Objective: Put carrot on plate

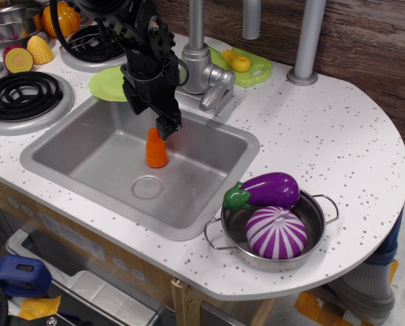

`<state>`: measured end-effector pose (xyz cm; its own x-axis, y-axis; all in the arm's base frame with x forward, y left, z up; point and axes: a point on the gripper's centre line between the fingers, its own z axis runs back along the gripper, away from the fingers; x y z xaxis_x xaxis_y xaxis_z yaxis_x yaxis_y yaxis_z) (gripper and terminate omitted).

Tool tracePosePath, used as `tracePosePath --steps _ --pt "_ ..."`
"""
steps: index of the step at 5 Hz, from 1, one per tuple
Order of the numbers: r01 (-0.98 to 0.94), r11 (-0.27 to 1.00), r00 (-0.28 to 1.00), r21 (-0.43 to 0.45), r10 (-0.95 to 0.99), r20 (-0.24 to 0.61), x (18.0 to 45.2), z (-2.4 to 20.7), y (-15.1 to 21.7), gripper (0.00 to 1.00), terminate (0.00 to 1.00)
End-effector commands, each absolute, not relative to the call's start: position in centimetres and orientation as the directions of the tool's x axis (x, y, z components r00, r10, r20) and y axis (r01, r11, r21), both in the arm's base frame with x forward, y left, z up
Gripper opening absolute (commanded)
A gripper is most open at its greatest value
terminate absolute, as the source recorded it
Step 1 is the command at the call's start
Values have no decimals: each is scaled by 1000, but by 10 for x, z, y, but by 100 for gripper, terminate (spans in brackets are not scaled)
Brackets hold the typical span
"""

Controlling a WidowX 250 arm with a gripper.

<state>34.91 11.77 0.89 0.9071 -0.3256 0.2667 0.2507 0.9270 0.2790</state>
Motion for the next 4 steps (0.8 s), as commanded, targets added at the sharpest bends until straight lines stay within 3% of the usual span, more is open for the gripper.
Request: tracePosePath --steps 1,4 --pt "251 927 907 279 -326 267 349 9 118 100 0" --pt "229 931 885 285 -321 337 356 -17 125 100 0"
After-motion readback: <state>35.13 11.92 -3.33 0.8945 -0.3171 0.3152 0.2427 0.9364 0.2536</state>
